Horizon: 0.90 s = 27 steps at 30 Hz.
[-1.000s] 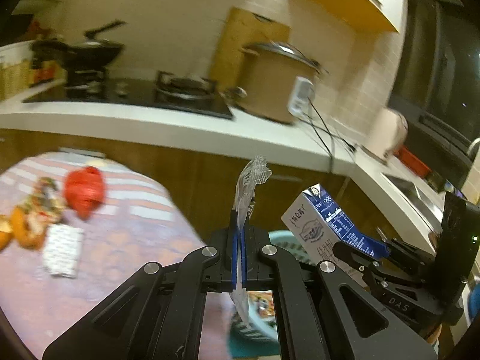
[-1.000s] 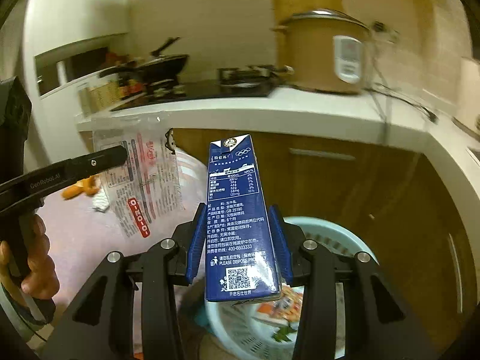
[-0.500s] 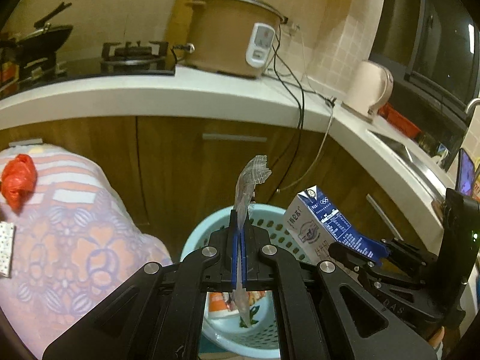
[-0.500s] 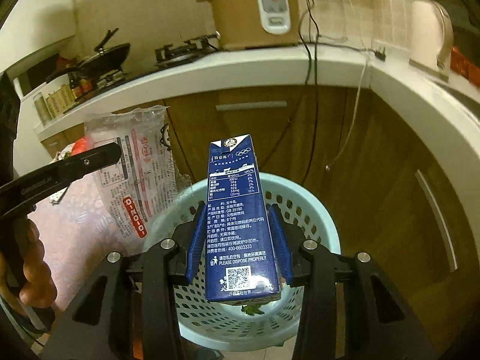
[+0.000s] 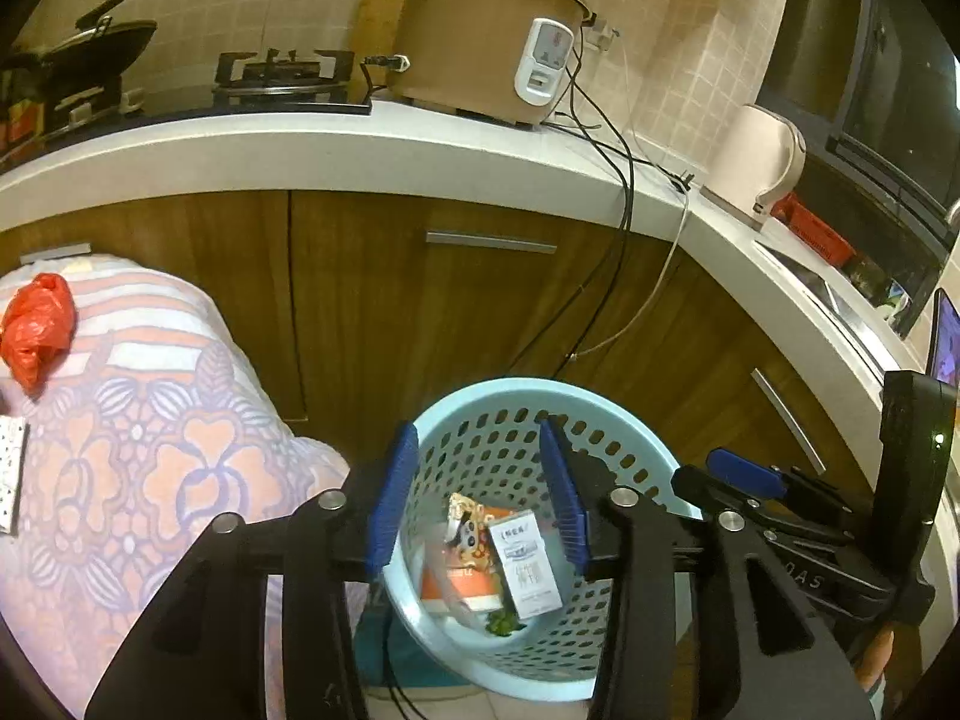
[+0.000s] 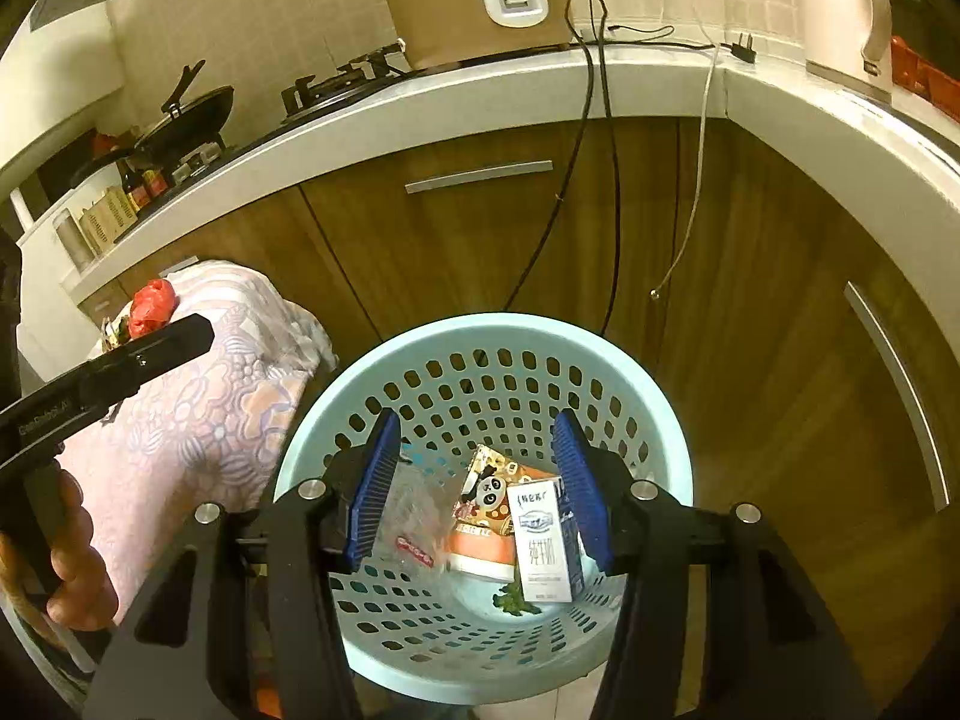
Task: Collect trash
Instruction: 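Carry the bag and carton over the blue basket and release both, then move both open tools back toward the remaining trash on the table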
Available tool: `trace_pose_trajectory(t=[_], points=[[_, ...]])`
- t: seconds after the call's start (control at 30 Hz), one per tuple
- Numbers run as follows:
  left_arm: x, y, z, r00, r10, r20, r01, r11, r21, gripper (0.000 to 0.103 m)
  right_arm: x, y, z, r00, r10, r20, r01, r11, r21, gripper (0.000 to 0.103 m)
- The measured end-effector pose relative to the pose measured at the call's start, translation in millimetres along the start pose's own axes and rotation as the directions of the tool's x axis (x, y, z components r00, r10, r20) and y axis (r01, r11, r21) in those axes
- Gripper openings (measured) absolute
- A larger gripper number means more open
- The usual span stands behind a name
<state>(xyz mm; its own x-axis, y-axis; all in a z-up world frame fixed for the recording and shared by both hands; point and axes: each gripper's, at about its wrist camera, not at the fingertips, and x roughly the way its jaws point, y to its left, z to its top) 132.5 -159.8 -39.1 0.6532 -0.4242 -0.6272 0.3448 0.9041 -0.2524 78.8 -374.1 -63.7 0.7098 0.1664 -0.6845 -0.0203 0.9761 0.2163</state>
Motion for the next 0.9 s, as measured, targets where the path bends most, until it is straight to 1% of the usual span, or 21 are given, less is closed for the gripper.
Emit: trace_pose_trajectory(t=[0.2,0.3,0.47,0.5,0.6,0.7,0.8,0.87,0.9], points=[[-17.0,8.0,1.5,0.999,0.015,0.032,-0.015,1.000,-0.014,0.042,-13.8,27.9,8.3,0.999,0.037,0.037,-0.035,0.998,-0.055,0.050],[-35.2,19.2,2.4,0.997,0.033,0.066,-0.031,0.999,-0.038,0.042,-20.0,53.7,15.8,0.996,0.070,0.060,-0.063,0.993,-0.098,0.050],[-77.1,51.2,1.8,0.986,0.098,0.134,-0.086,0.992,-0.095,0.042,-26.2,98.3,27.3,0.986,0.146,0.084,-0.131,0.978,-0.162,0.050],[-83.8,57.2,1.6,0.984,0.109,0.142,-0.094,0.990,-0.104,0.042,-26.7,113.2,29.4,0.982,0.167,0.087,-0.149,0.972,-0.183,0.050],[-111.1,82.4,-0.1,0.972,0.160,0.173,-0.135,0.980,-0.148,0.042,-26.7,146.8,33.1,0.974,0.209,0.084,-0.185,0.956,-0.228,0.050],[-138.4,109.6,-3.2,0.955,0.220,0.199,-0.181,0.963,-0.197,0.042,-22.2,189.9,37.0,0.964,0.259,0.068,-0.230,0.932,-0.281,0.050],[-166.0,139.5,-9.8,0.933,0.289,0.216,-0.232,0.939,-0.254,0.042,-18.0,225.0,37.0,0.955,0.292,0.049,-0.261,0.908,-0.328,0.050],[-184.9,163.4,-15.8,0.914,0.343,0.218,-0.274,0.917,-0.290,0.042,-13.3,254.6,36.5,0.948,0.317,0.030,-0.285,0.886,-0.366,0.050],[-192.4,173.9,-18.9,0.904,0.369,0.216,-0.296,0.905,-0.306,0.044,-11.3,265.2,35.9,0.945,0.325,0.023,-0.293,0.878,-0.378,0.050]])
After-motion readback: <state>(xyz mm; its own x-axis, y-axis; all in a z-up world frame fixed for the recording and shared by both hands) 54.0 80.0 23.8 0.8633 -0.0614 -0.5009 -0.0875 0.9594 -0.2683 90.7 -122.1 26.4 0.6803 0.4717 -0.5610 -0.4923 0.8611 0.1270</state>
